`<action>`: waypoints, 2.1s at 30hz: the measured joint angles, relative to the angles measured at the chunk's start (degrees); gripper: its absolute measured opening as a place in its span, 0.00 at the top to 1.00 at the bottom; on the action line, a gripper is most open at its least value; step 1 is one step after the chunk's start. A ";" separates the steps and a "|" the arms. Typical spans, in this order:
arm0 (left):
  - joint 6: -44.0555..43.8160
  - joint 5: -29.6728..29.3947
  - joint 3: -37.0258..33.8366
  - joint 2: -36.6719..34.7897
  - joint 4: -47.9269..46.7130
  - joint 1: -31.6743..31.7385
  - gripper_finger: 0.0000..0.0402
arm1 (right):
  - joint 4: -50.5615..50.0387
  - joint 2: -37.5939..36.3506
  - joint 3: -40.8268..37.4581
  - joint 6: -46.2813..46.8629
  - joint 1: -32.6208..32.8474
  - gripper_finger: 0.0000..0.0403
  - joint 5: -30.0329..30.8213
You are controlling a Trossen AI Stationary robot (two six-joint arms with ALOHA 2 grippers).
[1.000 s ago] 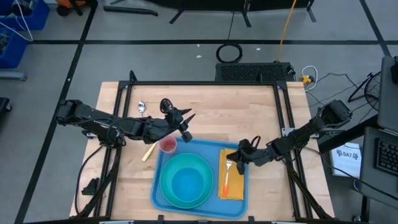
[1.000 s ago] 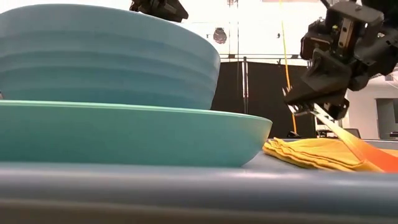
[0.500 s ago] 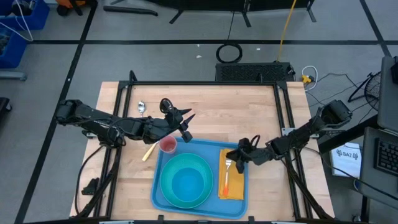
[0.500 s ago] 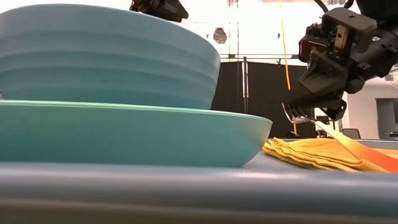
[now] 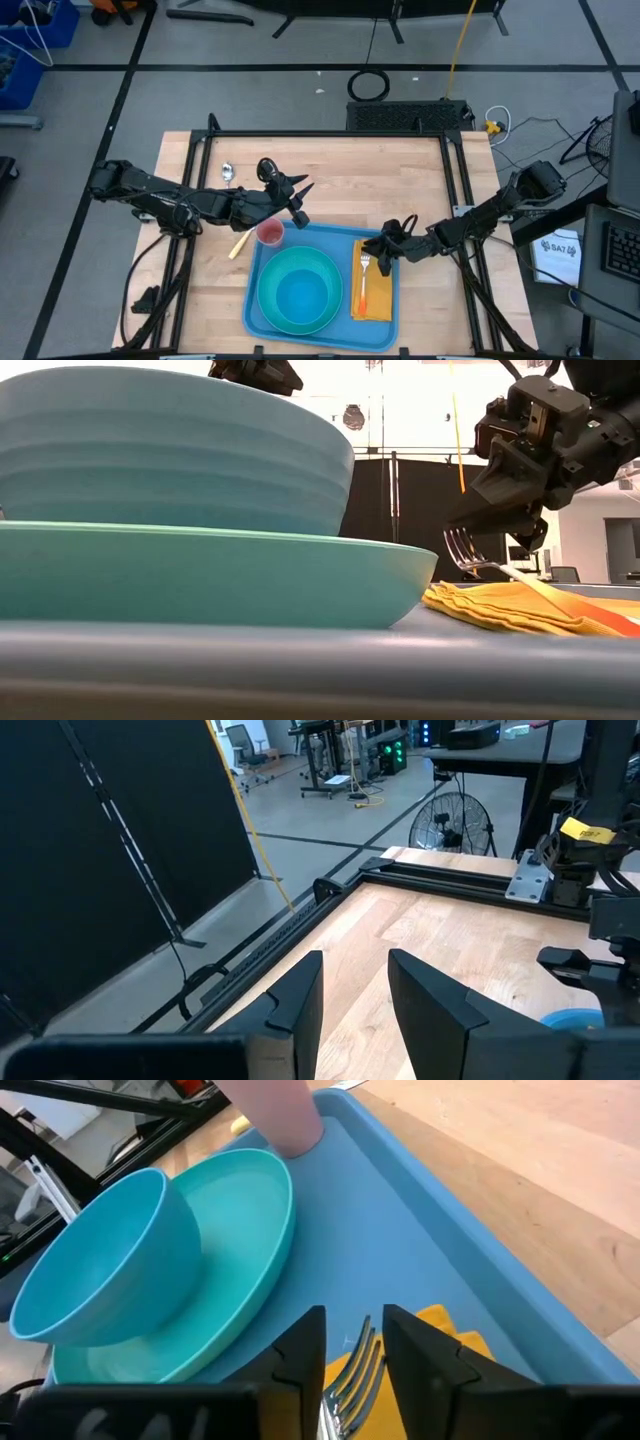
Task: Set up tray
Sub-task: Put the orange fork on the yellow napkin, then put the orange spoon on the yellow napkin to the right of the orange fork
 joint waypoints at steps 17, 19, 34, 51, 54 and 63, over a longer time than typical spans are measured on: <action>1.10 -0.75 0.04 -0.43 -1.25 -0.91 0.70 | 0.41 0.00 0.00 -8.19 -4.97 0.71 0.14; 1.18 -3.19 0.05 -1.80 -4.59 -1.95 0.70 | 1.16 -0.03 0.00 -10.31 -6.01 0.71 0.18; -49.03 -13.73 -0.02 -16.00 -59.78 -3.03 0.70 | 8.71 -18.78 0.00 -45.94 -10.99 0.71 0.06; -68.34 0.27 -20.59 -45.23 -72.52 10.60 0.70 | -13.24 -47.07 -0.63 -49.51 -11.71 0.71 0.27; -68.30 4.75 -22.62 -48.54 -72.28 15.66 0.70 | -13.22 -47.88 -1.92 -50.30 -11.71 0.71 0.56; -53.68 16.55 -28.05 -49.58 -59.10 30.24 0.70 | -8.82 -53.27 -7.57 -54.29 -11.64 0.71 5.94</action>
